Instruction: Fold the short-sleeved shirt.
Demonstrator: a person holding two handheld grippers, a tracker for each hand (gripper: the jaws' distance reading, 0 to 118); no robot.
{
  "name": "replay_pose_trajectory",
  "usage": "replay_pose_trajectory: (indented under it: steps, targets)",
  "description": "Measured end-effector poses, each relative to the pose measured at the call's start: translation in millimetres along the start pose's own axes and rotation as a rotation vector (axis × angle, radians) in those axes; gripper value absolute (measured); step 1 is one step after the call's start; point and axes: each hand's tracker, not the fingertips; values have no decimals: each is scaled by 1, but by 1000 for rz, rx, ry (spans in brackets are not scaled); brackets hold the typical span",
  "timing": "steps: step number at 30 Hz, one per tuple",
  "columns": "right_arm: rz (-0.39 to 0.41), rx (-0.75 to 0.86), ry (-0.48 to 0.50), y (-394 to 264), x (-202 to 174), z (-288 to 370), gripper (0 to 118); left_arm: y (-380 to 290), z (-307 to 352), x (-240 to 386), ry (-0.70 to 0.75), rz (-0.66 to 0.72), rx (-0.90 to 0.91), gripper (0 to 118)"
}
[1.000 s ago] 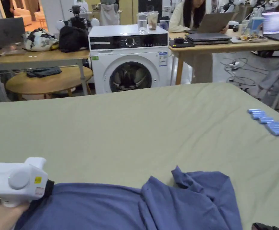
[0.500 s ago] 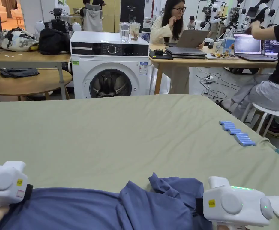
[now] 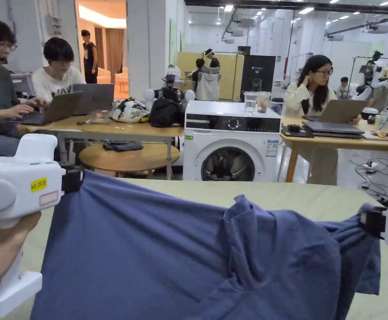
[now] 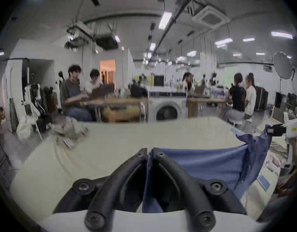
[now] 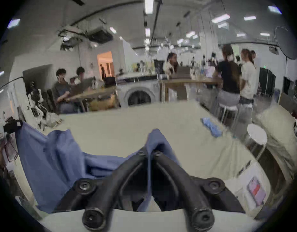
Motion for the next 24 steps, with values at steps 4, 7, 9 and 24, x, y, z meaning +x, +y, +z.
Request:
replay_pose_trajectory:
  steps: [4,7,9,24]
  targets:
    - [-9,100,77,53,-22,27,0,42,49,-12,57,5,134,0]
    - [17,139,94,82,-38,36,0,66,68,-16,102,-7,164,0]
    - [33,152,98,99,-49,38,0,79,72,-16,111,5,179,0]
    - [194,210,2,244,-110,-10,0,165,5,-32,231,-18,219,0]
